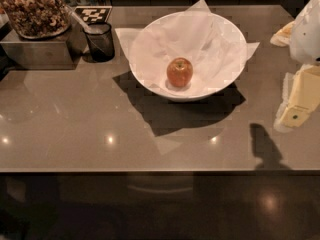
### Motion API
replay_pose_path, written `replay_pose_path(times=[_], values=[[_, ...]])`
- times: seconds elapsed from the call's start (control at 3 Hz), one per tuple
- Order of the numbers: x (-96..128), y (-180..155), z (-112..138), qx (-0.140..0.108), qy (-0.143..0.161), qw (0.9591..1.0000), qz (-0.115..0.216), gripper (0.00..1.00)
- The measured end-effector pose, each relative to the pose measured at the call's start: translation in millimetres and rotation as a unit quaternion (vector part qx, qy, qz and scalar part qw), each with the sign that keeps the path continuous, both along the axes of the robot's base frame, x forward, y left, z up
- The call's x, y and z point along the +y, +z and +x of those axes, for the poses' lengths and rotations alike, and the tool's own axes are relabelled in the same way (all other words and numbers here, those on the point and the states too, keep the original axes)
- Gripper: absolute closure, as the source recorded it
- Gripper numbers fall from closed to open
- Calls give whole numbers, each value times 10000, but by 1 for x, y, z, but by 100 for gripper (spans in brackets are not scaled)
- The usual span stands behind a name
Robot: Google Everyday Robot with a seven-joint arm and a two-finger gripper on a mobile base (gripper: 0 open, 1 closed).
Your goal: Pick apple from white bowl
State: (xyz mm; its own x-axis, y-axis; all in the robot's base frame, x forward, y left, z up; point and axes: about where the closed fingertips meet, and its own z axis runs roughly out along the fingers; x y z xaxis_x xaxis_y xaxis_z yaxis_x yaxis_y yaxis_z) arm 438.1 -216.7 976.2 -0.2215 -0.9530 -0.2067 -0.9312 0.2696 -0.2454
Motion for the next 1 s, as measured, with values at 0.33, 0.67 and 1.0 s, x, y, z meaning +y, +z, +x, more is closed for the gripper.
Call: replay_pose_path(times=[0.33,0.67,1.0], values=[[0,0,0,0,0,10000,0,0],[4,6,7,-110,44,9998,149,0],[28,15,42,-222,356,9969,664,0]])
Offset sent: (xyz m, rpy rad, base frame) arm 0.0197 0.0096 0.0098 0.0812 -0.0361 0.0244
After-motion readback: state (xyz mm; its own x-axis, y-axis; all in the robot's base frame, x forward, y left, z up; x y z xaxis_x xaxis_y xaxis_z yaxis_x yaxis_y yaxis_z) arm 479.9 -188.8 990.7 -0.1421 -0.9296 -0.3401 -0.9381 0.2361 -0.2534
